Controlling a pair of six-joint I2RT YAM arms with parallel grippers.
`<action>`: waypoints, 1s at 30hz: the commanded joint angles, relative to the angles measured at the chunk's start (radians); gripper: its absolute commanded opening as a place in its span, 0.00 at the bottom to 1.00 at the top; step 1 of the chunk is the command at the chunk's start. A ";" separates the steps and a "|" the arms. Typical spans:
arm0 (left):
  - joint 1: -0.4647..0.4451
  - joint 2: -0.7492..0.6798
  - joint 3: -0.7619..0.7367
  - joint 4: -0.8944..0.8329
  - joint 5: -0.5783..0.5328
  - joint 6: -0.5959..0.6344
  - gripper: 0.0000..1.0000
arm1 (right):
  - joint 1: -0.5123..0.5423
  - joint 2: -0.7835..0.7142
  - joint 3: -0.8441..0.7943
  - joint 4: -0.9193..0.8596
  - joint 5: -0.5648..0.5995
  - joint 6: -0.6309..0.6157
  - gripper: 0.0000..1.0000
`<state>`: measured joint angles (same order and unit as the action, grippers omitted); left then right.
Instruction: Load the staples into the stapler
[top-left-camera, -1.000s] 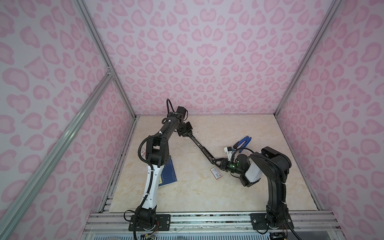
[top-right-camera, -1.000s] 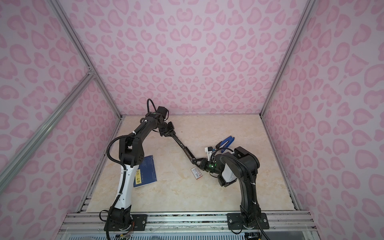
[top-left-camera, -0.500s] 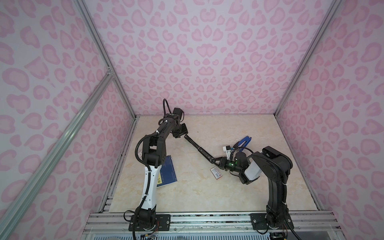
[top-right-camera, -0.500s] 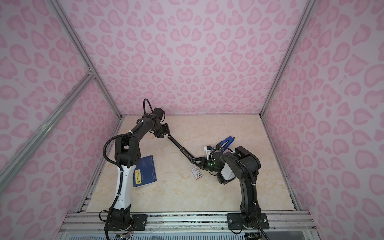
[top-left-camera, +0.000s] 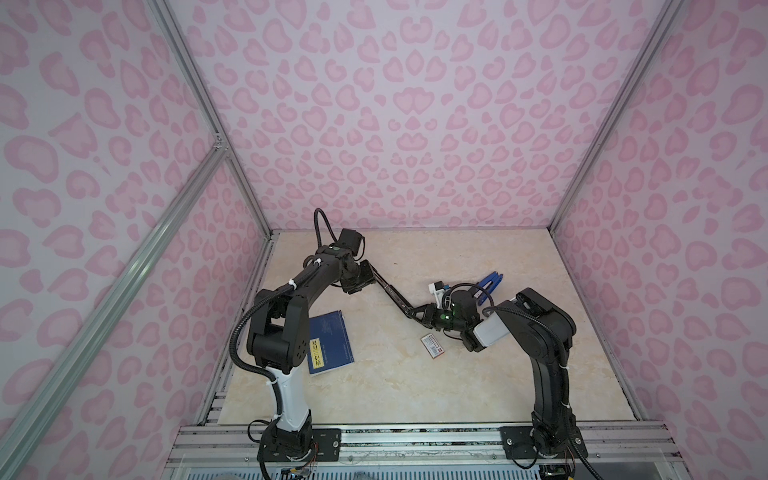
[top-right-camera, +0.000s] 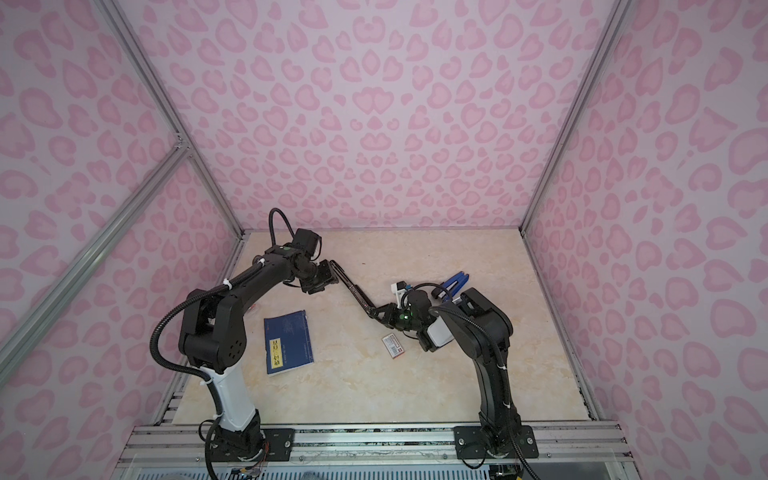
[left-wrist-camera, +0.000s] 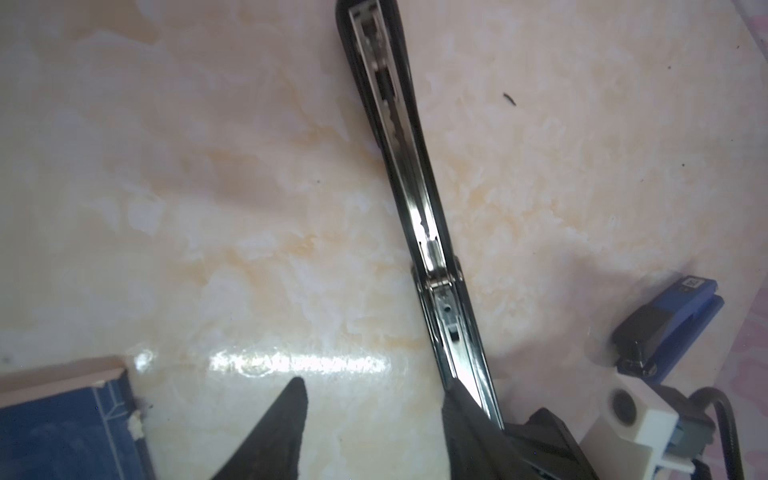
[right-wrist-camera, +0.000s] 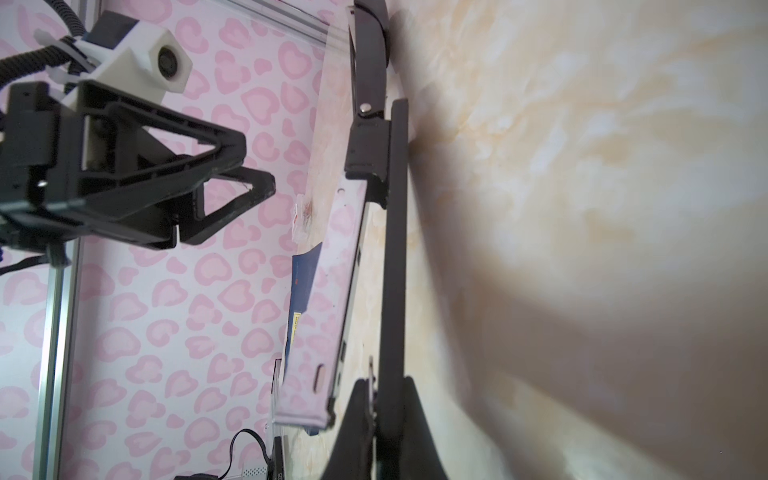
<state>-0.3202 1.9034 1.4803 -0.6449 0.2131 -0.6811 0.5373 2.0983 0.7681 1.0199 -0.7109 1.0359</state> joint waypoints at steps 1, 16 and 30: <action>-0.044 -0.021 -0.053 0.083 0.053 -0.060 0.61 | 0.013 0.017 0.007 -0.071 0.011 0.010 0.00; -0.180 0.074 -0.049 0.129 0.051 -0.135 0.49 | 0.029 0.009 0.007 -0.075 0.027 0.004 0.00; -0.185 0.112 0.003 0.101 0.017 -0.118 0.05 | 0.032 0.007 -0.015 -0.055 0.033 0.009 0.08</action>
<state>-0.5098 2.0075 1.4578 -0.5358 0.2707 -0.8257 0.5682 2.1021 0.7681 1.0027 -0.6792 1.0618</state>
